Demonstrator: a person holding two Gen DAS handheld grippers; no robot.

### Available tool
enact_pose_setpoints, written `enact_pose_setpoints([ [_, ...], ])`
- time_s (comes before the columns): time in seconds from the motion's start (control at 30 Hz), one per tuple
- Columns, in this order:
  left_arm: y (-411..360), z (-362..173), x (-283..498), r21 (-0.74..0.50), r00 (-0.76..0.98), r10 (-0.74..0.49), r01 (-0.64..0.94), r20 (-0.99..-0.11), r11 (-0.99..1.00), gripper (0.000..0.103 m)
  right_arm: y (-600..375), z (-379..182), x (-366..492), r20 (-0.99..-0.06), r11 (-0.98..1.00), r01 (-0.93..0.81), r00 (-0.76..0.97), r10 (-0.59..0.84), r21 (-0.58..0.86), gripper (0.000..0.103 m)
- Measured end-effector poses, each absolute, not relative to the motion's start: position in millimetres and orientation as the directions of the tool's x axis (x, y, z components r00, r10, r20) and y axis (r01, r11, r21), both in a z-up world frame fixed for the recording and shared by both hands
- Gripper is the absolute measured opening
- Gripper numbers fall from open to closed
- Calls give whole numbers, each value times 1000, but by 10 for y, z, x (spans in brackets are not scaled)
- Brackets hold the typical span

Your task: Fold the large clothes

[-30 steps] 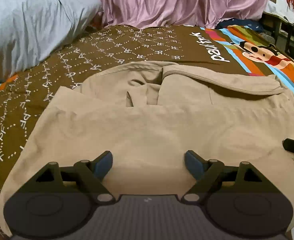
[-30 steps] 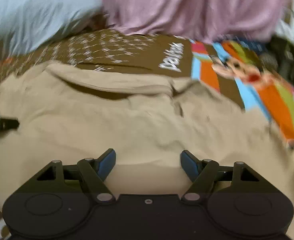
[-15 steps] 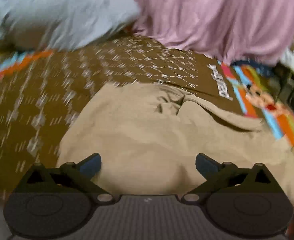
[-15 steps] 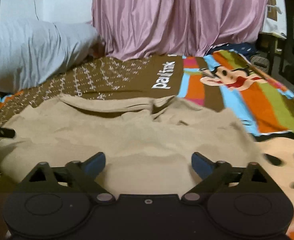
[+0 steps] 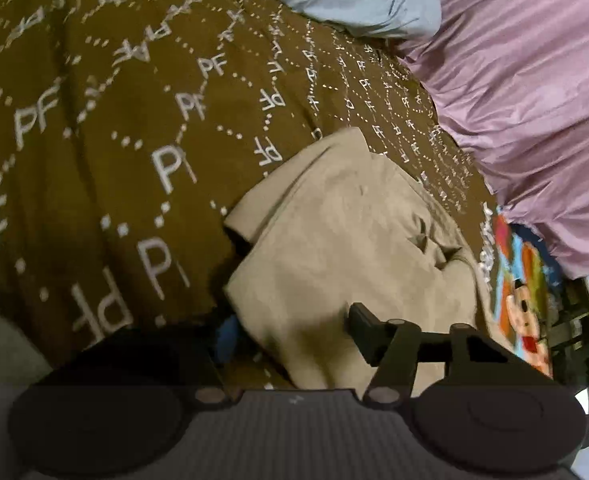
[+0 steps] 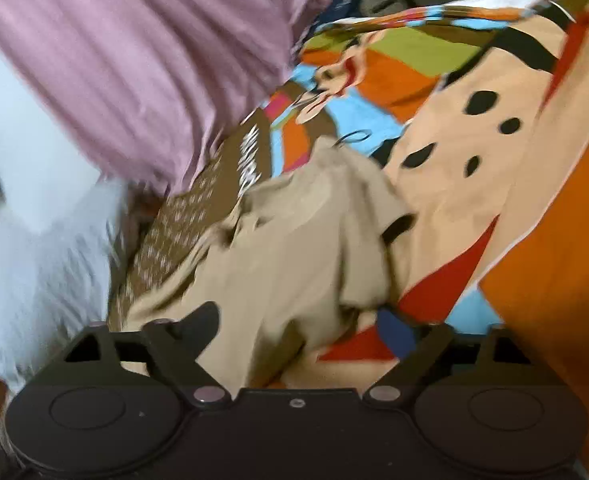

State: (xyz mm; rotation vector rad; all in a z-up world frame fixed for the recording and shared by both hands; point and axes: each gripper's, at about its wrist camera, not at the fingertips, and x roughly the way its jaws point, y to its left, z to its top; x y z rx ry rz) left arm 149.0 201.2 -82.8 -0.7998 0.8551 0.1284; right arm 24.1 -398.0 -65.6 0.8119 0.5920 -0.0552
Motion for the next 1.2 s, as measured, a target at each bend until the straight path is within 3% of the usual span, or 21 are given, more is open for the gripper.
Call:
enact_pose_setpoints([
  [0.07, 1947, -818, 1506, -549, 673, -178, -391, -718, 739, 46, -4042, -685, 270, -503, 661, 288, 850, 158, 693, 77],
  [0.1, 1924, -806, 1513, -544, 679, -177, -376, -713, 750, 27, -4068, -686, 280, -496, 649, 298, 856, 143, 700, 68],
  [0.13, 1907, -786, 1517, -545, 690, -177, -361, -702, 757, 14, -4094, -688, 283, -491, 635, 314, 863, 119, 706, 50],
  [0.23, 1807, -667, 1466, -524, 729, -143, -327, -669, 786, 6, -4241, -735, 291, -472, 574, 347, 878, 78, 741, 15],
  [0.33, 1733, -526, 1390, -504, 777, -104, -294, -620, 812, 5, -4218, -624, 243, -437, 624, 314, 898, 50, 716, 10],
  [0.4, 1742, -483, 1347, -508, 789, -101, -286, -606, 813, 5, -4135, -429, 182, -391, 707, 271, 920, 9, 654, 8],
  [0.47, 1741, -515, 1391, -487, 757, -107, -300, -645, 820, 5, -4123, -313, 125, -367, 742, 259, 930, -19, 618, 8],
  [0.53, 1746, -588, 1446, -475, 717, -114, -325, -687, 818, 6, -4136, -365, 139, -407, 756, 281, 913, -21, 592, 8],
  [0.63, 1850, -604, 1443, -532, 721, -150, -338, -676, 776, 12, -4204, -560, 172, -496, 706, 358, 868, -11, 611, 8],
  [0.77, 2039, -669, 1357, -600, 722, -170, -393, -671, 697, 21, -4141, -558, 171, -505, 731, 366, 863, -34, 576, 15],
  [0.9, 2077, -650, 1267, -612, 740, -160, -390, -653, 688, 21, -4041, -497, 109, -495, 786, 379, 862, -108, 489, 30],
  [1.07, 1925, -554, 1170, -511, 733, -91, -373, -674, 774, 21, -3947, -425, 53, -455, 834, 383, 872, -183, 398, 33],
  [1.2, 1963, -559, 1198, -512, 736, -73, -392, -673, 764, 8, -3820, -366, 56, -409, 878, 360, 886, -216, 316, 40],
])
